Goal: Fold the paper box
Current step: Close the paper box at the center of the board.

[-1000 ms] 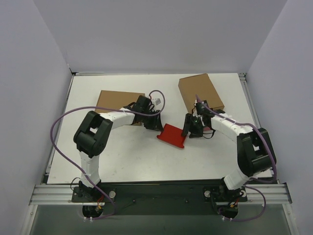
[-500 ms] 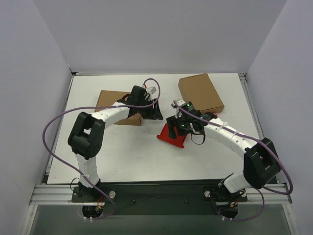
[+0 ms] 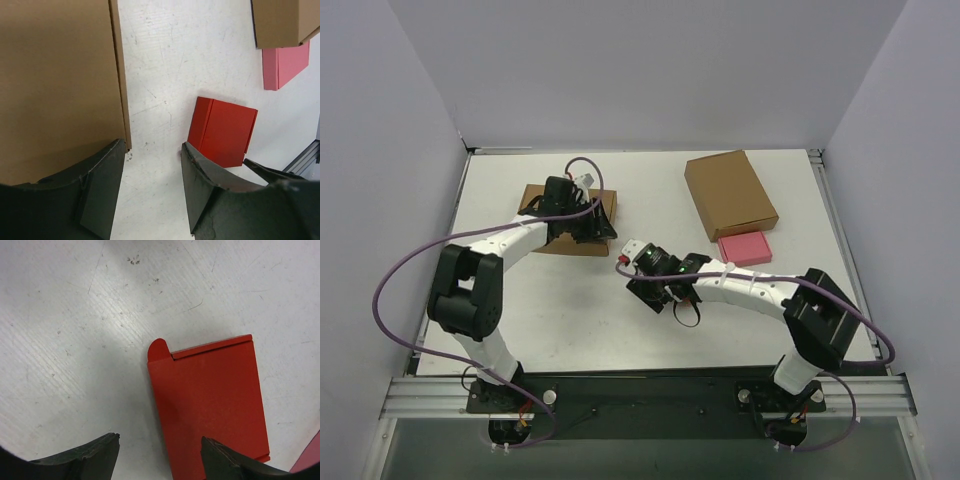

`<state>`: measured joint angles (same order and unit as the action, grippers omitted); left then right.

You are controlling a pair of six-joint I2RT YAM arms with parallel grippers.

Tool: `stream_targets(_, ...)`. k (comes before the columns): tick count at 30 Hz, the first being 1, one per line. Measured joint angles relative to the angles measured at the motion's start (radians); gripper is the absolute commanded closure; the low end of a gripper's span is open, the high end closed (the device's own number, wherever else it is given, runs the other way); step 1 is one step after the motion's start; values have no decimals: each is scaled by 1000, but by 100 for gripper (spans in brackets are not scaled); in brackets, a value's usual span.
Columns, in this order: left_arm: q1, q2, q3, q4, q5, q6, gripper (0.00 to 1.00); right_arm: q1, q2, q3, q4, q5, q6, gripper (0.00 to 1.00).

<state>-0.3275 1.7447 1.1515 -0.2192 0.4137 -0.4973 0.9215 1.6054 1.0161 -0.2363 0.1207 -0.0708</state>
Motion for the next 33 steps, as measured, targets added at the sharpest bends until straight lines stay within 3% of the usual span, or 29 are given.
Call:
stream_targets(7, 28, -11, -5, 2, -6, 0, 42, 75, 76, -9, 45, 148, -81, 38)
stream_targets(13, 30, -16, -23, 6, -10, 0, 42, 89, 162, -10, 71, 258, -123, 52)
stream_targets(33, 55, -38, -44, 6, -12, 0, 42, 140, 208, -41, 171, 482, -204, 74)
